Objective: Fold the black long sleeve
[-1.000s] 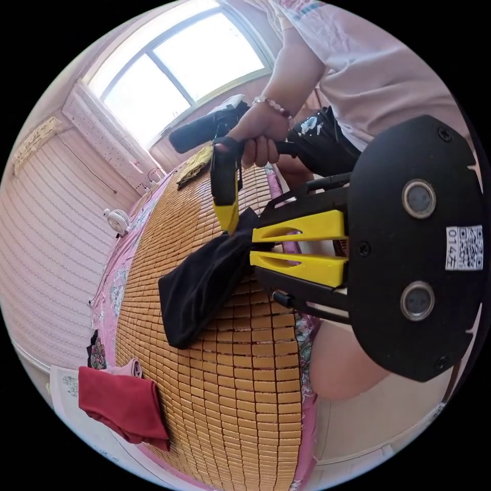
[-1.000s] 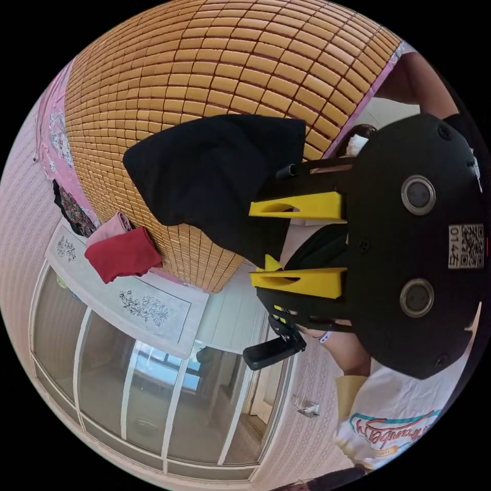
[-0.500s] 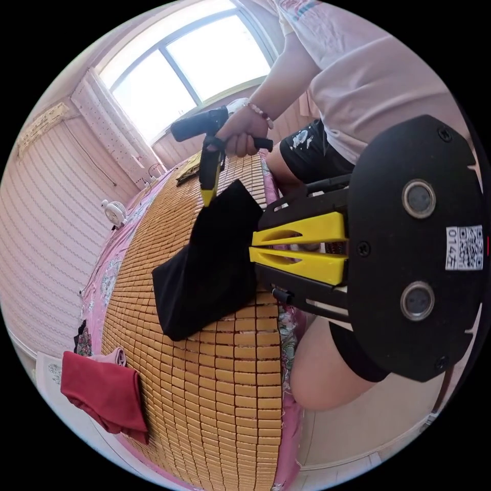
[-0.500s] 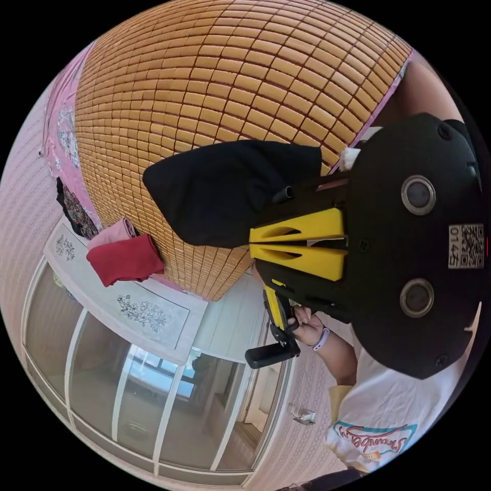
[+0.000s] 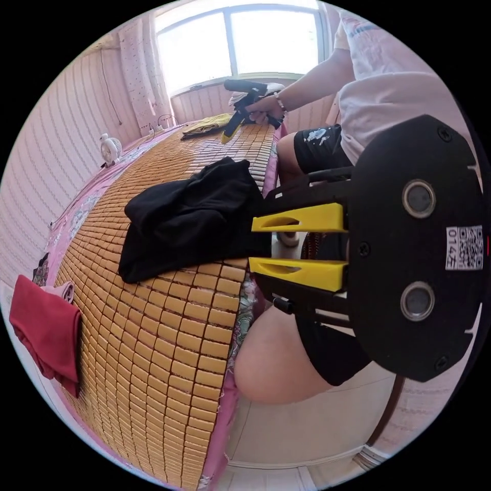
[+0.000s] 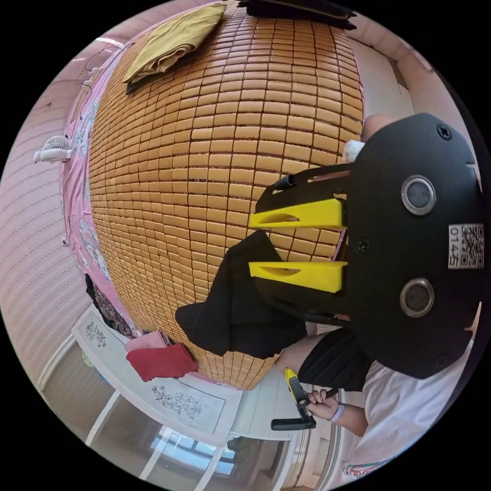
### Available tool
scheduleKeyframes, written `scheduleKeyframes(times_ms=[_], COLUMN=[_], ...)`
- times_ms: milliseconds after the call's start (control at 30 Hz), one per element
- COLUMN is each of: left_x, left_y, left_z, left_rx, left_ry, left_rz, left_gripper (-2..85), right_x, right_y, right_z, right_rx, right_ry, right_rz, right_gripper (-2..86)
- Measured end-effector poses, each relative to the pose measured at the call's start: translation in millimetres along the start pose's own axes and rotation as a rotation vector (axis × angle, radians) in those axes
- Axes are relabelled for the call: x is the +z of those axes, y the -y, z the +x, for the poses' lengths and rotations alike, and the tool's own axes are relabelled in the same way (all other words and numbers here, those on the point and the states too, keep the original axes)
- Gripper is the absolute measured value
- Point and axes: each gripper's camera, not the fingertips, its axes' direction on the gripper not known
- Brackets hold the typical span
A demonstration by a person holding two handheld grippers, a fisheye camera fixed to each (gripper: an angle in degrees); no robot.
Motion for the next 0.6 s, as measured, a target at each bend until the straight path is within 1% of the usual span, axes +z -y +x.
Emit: scheduleKeyframes(times_ms=[33, 100, 167, 267, 333, 367, 433, 500, 533, 567, 600], left_x=[7.7, 21.2, 41.3, 62.5, 77.1, 86.3, 96.8, 105.0, 106.4, 105.0, 102.4], left_y=[2.1, 5.6, 6.8, 3.7, 3.1, 2.1, -0.9, -5.5, -9.4, -14.3, -17.5], left_z=[4.5, 16.5, 32.1, 43.4, 49.9, 55.5, 65.8, 74.2, 79.0, 83.2, 85.5], left_rx=[-0.015, -0.004, 0.017, -0.003, -0.011, -0.008, 0.008, 0.016, 0.023, 0.032, 0.038], left_ry=[-0.028, -0.011, 0.062, 0.110, 0.125, 0.116, 0.138, 0.184, 0.204, 0.176, 0.162], left_rz=[-0.016, -0.048, -0.112, -0.174, -0.228, -0.258, -0.277, -0.289, -0.290, -0.292, -0.286], left_gripper=[9.8, 10.8, 11.3, 12.1, 12.8, 12.8, 11.4, 7.5, 3.6, 1.1, 0.5], right_x=[5.6, 12.8, 18.4, 36.4, 32.6, 31.0, 24.1, 17.0, 9.9, 5.2, -7.7], right_y=[0.1, 1.7, 2.5, -3.0, -16.0, -19.2, -32.5, -42.6, -49.4, -52.9, -60.3], right_z=[-5.2, -11.8, -18.4, -26.1, -33.6, -34.3, -32.7, -26.9, -19.9, -15.5, -5.2], right_rx=[-0.037, -0.073, -0.101, -0.124, -0.160, -0.169, -0.192, -0.198, -0.186, -0.176, -0.147], right_ry=[-0.029, -0.057, -0.079, -0.132, -0.255, -0.256, -0.241, -0.215, -0.178, -0.152, -0.088], right_rz=[-0.022, -0.045, -0.052, -0.137, -0.103, -0.100, -0.111, -0.121, -0.126, -0.123, -0.101], right_gripper=[10.9, 11.6, 11.8, 10.8, 6.2, 5.0, 1.8, 1.0, 0.7, 0.6, 0.5])
